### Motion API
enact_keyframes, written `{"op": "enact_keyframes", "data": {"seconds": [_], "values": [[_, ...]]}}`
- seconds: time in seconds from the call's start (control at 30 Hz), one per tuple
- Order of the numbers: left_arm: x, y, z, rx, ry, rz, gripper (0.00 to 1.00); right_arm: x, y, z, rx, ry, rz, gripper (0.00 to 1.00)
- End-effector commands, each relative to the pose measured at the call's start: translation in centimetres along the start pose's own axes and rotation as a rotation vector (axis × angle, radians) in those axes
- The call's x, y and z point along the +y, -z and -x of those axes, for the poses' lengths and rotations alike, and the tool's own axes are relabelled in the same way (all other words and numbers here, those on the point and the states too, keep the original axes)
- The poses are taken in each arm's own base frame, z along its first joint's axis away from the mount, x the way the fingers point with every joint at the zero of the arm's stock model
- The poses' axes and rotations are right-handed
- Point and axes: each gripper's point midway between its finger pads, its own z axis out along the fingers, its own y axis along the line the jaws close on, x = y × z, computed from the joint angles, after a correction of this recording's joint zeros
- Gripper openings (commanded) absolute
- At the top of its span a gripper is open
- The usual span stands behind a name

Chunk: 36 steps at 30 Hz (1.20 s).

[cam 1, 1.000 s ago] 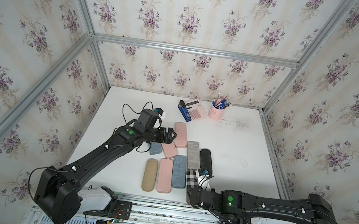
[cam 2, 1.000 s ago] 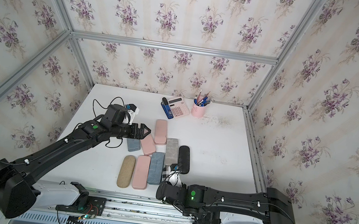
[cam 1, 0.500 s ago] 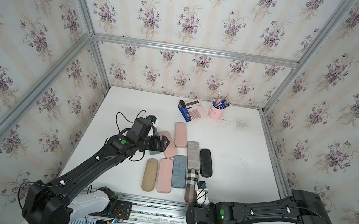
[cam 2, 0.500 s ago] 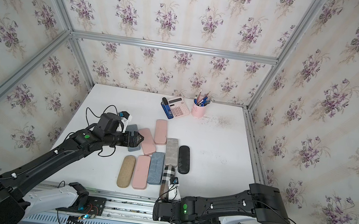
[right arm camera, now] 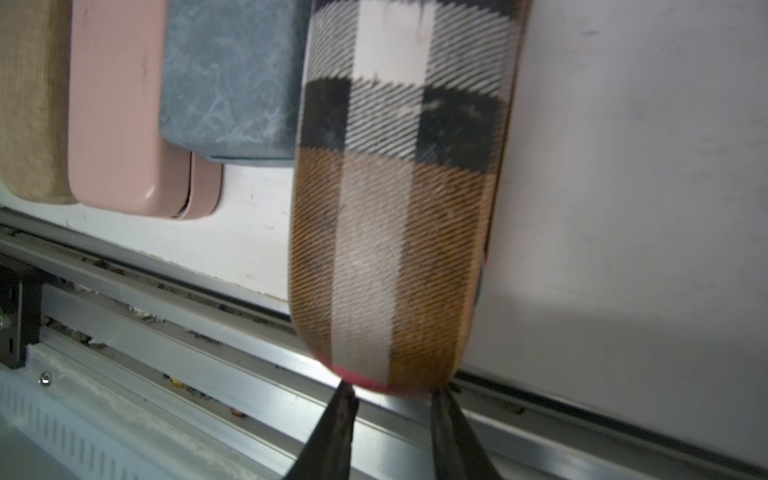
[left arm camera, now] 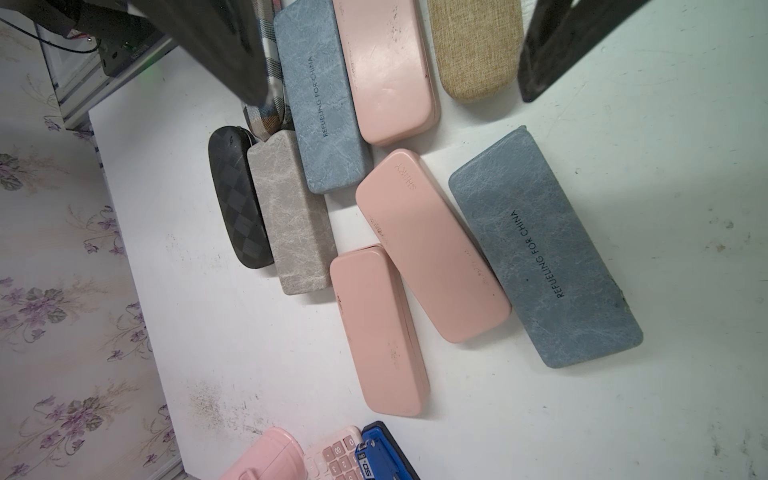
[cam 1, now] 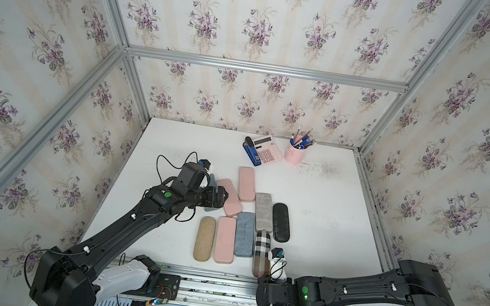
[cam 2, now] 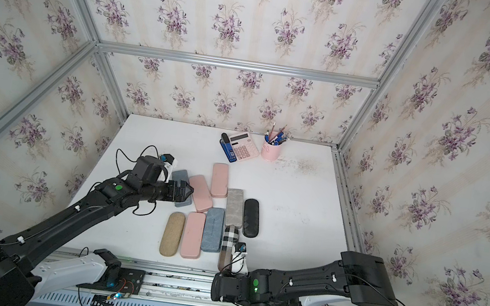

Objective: Close the glasses case
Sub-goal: Move the glasses case to the center of the board.

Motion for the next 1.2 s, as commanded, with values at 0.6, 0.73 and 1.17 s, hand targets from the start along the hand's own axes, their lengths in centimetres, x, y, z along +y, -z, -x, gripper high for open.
{"op": "enact_keyframes", "data": {"seconds": [0.6, 0.73, 1.17], "values": [[7.5, 1.7, 1.9, -0.125, 0.229, 0.064, 1.0, -0.8, 3.1, 6.9, -0.187, -0.005, 0.031, 0.42], [11.4, 3.3, 3.9, -0.226, 0.292, 0.195, 1.0, -1.3, 4.0, 12.2, -0.285, -0.034, 0.062, 0.55], [22.2, 7.2, 4.9, -0.442, 0.306, 0.696, 1.0, -11.7, 8.3, 30.3, -0.825, -0.02, -0.419, 0.98]]}}
